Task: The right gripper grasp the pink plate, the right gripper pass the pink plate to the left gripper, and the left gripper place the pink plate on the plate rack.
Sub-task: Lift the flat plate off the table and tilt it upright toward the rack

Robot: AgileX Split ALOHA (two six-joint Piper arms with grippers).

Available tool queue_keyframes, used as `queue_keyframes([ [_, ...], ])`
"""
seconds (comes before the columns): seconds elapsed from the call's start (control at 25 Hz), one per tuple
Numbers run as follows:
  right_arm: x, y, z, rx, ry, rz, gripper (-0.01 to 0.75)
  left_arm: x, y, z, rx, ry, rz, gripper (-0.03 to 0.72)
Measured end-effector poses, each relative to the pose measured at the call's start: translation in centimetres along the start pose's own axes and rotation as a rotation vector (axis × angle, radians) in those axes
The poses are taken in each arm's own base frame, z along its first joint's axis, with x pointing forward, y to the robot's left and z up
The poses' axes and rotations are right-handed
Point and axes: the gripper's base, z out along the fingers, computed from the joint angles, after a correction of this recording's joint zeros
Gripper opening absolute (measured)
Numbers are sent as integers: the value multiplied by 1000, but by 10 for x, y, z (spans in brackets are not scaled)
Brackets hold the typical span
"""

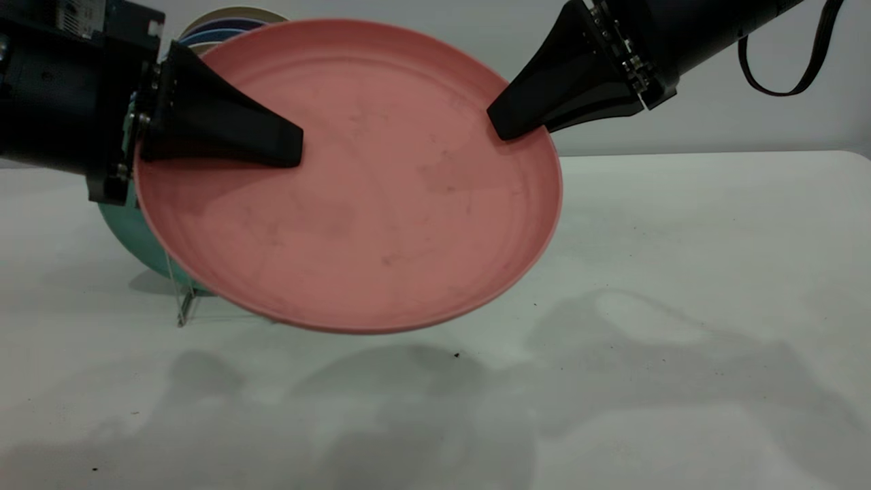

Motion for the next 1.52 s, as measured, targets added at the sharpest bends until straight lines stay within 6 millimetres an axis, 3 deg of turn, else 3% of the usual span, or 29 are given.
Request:
queue_keyframes([
  [0.12,0,0,0,0,1,-1,27,0,-2,0,18,5,-6,157],
  [0.16,1,0,0,-2,6,-7,27,0,-2,0,19,4,-11,131],
  [0.44,1,0,0,-3,8,-22,43,0,-2,0,21,5,-24,133],
  [0.56,1,0,0,-5,8,-23,86,1,0,0,8,7,-20,133],
  [0.68,1,0,0,-4,7,-23,179,2,5,0,-49,23,2,133],
  [0.96,0,-5,0,53,2,-43,499,4,13,0,-136,43,45,133],
  [1.08,4,-12,-1,127,54,-85,576,8,14,-1,-152,112,108,133],
  [1.28,14,-26,-12,204,148,-68,583,13,15,-13,-246,348,264,133],
  [1.52,23,-42,-34,232,194,22,557,-15,19,-32,-447,507,458,133],
])
